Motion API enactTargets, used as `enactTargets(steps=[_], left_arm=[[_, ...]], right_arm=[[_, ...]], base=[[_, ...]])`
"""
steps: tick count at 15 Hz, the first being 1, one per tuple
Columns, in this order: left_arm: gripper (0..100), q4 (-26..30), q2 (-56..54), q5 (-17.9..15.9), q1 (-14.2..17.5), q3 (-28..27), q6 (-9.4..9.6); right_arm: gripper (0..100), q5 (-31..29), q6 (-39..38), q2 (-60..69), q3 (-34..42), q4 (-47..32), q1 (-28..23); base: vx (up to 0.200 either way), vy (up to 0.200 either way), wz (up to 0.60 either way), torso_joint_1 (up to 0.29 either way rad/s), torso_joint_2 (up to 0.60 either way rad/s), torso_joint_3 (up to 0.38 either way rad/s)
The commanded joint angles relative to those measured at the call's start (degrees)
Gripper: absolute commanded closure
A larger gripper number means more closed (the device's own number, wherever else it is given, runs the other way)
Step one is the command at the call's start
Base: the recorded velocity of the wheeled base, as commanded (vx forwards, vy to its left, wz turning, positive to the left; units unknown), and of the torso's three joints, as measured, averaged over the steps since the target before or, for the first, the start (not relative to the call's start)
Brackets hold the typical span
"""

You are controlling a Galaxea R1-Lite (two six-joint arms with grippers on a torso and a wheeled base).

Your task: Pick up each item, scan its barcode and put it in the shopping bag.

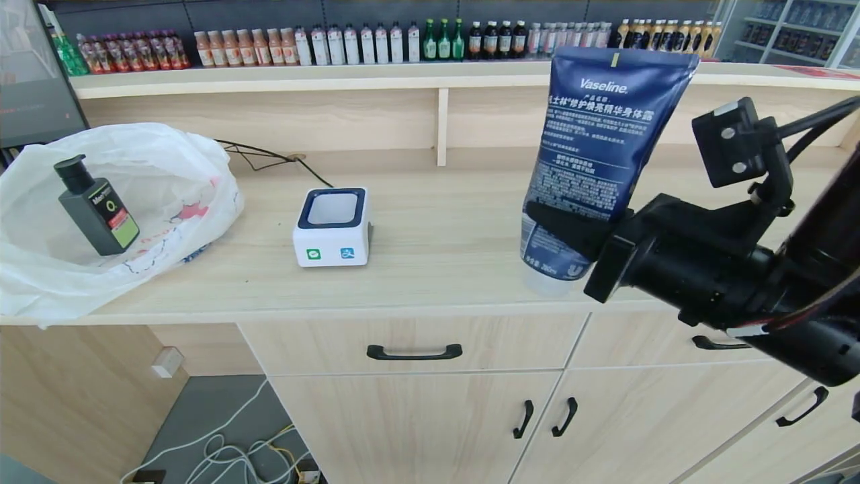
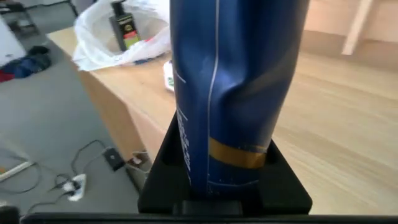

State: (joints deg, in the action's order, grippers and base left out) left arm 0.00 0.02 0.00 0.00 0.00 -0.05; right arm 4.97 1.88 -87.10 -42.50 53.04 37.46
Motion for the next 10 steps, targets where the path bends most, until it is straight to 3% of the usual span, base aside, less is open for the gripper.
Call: enactTargets(steps=[1, 5, 10], left_arm=[[0, 0.00, -0.02, 0.00, -0.09, 0.00, -0.04], [0, 0.00, -0.02, 0.00, 0.00, 0.00, -0.04], [0, 0.00, -0.02, 0.00, 0.00, 0.00, -0.04]], right_arm=[[100, -7.35, 3.92, -0.88, -1.36, -0.22, 0.68], [100, -16.75, 11.04, 2.55, 0.75, 2.07, 0.95], [100, -24.75, 12.54, 3.17, 5.14, 9.80, 1.39]], base=[[0.000, 0.000, 0.00, 0.000, 0.00, 0.000], [0.000, 0.000, 0.00, 0.000, 0.00, 0.000], [0.000, 0.000, 0.00, 0.000, 0.00, 0.000]])
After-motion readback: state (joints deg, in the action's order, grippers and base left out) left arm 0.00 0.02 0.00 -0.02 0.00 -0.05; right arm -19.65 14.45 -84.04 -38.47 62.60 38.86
